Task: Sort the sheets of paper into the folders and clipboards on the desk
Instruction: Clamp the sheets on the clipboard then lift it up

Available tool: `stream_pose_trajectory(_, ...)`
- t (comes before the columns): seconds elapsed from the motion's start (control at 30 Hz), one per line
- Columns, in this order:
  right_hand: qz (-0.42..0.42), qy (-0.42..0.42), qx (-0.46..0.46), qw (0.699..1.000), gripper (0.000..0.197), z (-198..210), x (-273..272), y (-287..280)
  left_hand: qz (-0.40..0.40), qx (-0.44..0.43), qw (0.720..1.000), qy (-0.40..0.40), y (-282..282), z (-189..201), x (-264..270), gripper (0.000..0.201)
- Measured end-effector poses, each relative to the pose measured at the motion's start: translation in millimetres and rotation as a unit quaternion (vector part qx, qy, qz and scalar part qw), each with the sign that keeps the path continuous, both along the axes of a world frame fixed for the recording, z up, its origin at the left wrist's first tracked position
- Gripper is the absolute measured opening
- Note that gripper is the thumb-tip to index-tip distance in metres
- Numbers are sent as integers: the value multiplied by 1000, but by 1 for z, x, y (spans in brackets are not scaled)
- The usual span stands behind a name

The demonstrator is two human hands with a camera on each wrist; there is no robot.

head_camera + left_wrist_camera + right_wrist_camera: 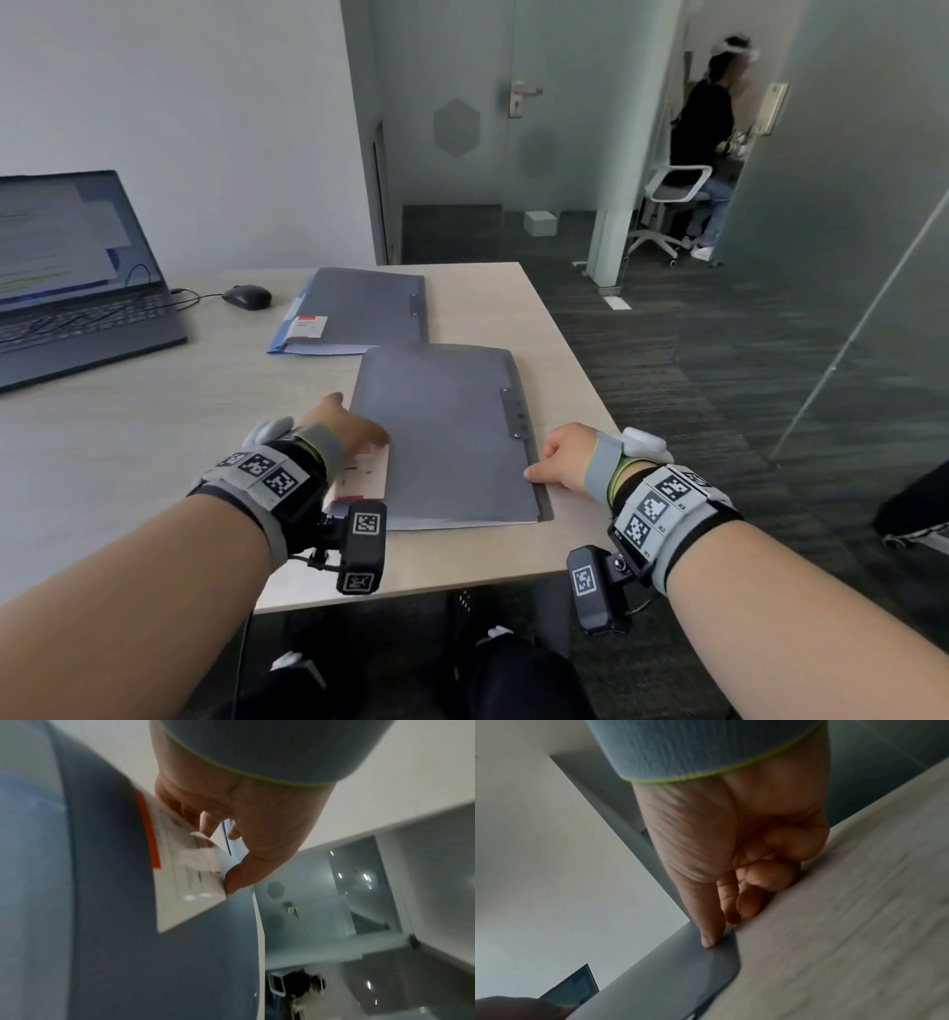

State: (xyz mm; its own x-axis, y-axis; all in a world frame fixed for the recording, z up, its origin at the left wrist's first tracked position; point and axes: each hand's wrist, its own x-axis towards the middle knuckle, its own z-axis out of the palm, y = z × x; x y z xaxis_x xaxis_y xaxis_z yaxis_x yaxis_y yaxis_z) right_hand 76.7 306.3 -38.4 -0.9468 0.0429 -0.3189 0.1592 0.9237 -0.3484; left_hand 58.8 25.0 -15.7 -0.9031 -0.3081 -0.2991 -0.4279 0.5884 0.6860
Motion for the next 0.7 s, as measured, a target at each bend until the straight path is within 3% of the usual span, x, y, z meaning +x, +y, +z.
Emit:
stream_pose_trajectory(0.03,1,5,-1,1000,32,0,1,0,31,64,997,0,-6,-1,0,55)
stream_pose_trajectory(0.13,-2,9,-3,1000,31,-1,1,-1,62,249,967,-8,-17,-7,9,36)
stream_pose_trajectory(0.2,-4,7,-7,1000,31,-1,0,0,15,322,947,-4,-17,-10,18,38)
stream_pose_trajectory(0.27,-9,1,-15,1000,33,-1,-2,-2,-37,373,927,1,-24,-14,24,56)
stream_pose_trajectory(0.37,-23,14,-53,998,37,-6,-7,-1,-53,408,911,41,-34,-17,27,76)
stream_pose_trajectory(0.47,-52,62,-150,985,40,-8,-13,-11,-56,422,899,103,-43,-16,26,79)
stream_pose_trajectory(0.6,-64,57,-313,946,27,0,-19,-39,-53,450,881,139,-58,-14,19,82)
stream_pose_trajectory(0.7,-67,25,-449,890,28,-4,-31,-59,-25,466,872,149,-70,-11,7,81)
